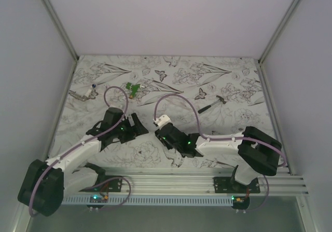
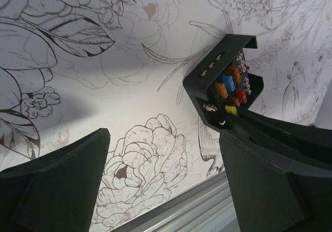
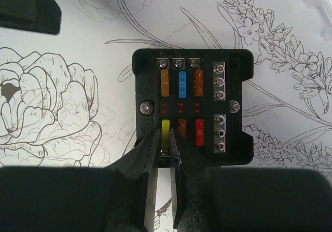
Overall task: Snap on the fuse box
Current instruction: Install the fuse at the fuse box base.
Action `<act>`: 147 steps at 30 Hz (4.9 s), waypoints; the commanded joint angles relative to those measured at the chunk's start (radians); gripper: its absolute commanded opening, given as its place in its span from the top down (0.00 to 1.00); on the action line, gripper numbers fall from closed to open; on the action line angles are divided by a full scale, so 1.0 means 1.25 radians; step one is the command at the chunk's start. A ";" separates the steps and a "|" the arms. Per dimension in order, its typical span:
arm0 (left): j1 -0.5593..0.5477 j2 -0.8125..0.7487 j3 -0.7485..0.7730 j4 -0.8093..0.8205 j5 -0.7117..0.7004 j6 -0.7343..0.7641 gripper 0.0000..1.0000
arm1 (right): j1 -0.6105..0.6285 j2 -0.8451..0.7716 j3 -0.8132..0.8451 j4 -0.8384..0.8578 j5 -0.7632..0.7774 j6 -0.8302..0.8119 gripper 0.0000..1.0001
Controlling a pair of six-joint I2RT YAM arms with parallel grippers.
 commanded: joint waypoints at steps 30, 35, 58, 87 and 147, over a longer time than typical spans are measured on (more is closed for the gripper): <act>-0.097 0.112 0.064 0.021 -0.008 -0.028 0.15 | 0.002 -0.057 0.043 -0.068 0.005 -0.016 0.66; -0.103 0.128 0.073 0.024 -0.010 -0.032 0.20 | -0.012 -0.058 0.058 -0.082 -0.024 -0.024 0.66; -0.120 0.228 0.123 0.053 0.008 -0.041 0.49 | -0.049 -0.016 0.094 -0.097 -0.049 -0.049 0.80; -0.148 0.314 0.147 0.099 0.007 -0.076 0.59 | -0.049 -0.036 0.057 -0.136 -0.089 -0.021 0.92; -0.159 0.302 0.141 0.101 0.019 -0.075 0.58 | -0.049 -0.002 0.081 -0.181 -0.066 -0.020 0.90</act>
